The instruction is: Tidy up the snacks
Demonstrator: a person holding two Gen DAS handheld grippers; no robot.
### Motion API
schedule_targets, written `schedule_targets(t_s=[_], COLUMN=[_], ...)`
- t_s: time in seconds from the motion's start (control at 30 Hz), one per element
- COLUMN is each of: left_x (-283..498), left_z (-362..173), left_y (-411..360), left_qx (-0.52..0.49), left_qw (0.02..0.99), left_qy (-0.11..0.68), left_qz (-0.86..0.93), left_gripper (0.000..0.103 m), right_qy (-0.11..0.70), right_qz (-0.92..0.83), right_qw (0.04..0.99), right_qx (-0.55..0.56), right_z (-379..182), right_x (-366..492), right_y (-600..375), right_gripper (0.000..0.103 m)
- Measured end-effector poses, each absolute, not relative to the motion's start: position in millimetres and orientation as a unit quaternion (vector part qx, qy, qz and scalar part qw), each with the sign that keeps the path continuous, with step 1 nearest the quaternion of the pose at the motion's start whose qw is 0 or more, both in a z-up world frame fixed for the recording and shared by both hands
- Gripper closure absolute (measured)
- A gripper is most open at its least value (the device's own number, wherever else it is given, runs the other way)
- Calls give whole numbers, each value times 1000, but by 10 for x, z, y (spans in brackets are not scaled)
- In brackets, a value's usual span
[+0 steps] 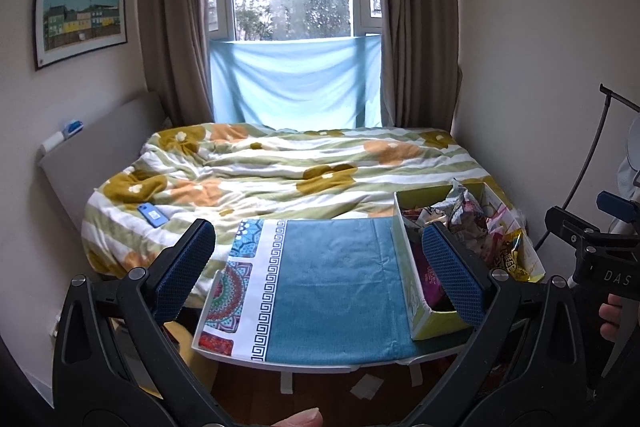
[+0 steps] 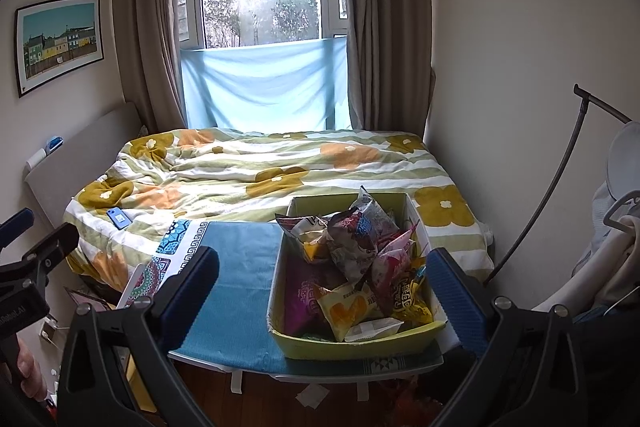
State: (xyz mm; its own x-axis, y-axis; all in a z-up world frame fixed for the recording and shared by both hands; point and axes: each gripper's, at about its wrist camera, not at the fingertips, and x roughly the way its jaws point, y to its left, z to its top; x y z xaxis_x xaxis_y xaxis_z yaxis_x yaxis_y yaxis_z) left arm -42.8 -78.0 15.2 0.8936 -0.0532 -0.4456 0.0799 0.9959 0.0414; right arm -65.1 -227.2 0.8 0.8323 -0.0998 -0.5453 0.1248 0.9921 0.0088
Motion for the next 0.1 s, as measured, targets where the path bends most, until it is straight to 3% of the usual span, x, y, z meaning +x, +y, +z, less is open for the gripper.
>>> schedule_targets(t_s=[0.1], left_x=[-420], left_z=[169], left_y=[-794], left_qx=[28], left_qw=[974], left_qy=[223], left_qz=[-35], left_gripper=[0], right_qy=[285], right_qz=[-59], right_qw=[957], right_qx=[22], right_z=[2], right_x=[-660], right_y=[-2275], right_gripper=[1])
